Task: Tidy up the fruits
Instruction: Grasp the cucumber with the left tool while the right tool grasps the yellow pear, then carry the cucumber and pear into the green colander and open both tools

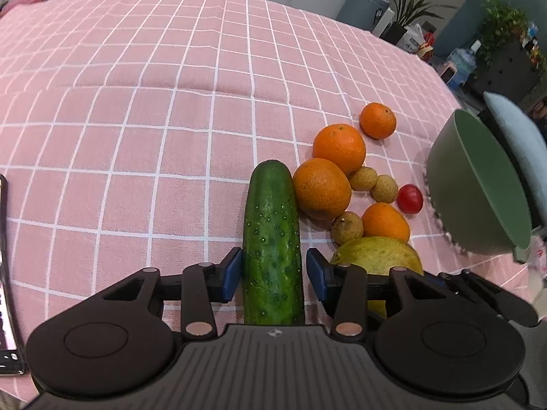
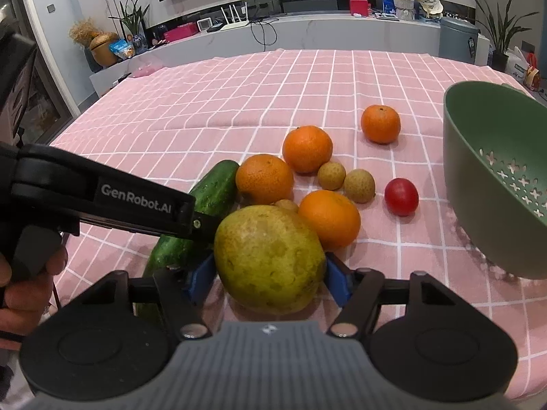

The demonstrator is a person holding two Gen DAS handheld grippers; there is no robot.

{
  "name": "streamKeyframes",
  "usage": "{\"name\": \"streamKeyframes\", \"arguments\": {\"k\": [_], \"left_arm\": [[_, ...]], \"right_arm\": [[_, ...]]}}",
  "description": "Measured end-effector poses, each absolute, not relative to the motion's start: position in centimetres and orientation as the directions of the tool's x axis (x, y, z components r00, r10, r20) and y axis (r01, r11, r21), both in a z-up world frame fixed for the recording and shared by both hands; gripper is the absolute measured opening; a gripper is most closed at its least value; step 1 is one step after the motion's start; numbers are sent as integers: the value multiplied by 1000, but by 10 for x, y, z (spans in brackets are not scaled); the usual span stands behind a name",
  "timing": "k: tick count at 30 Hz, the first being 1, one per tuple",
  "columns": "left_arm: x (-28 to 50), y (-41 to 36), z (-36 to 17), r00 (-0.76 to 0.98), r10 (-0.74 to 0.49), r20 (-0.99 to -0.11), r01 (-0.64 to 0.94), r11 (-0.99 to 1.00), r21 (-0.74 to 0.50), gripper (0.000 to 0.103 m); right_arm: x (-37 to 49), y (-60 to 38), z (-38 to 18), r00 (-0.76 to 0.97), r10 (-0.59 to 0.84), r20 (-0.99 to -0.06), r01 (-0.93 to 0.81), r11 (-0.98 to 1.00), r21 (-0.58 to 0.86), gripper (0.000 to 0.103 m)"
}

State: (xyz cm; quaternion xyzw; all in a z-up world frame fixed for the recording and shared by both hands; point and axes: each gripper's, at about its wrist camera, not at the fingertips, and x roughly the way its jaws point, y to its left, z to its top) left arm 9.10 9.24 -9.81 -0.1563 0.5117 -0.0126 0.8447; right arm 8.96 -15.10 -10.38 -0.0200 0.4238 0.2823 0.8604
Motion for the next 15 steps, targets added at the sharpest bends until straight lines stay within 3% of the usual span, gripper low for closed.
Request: {"name": "streamKeyframes", "arguments": {"k": [5,15], "left_arm": [[91,82,-96,473,-139,-870,-107,971,-213,42],[76,77,-77,508,-125,-852,-99,974,-202,41]], "right_arm": [[87,-153,-104,484,467,-740,-504,840,201,64],[77,-168,-90,495,477,-727,-478,848,230,63]]}}
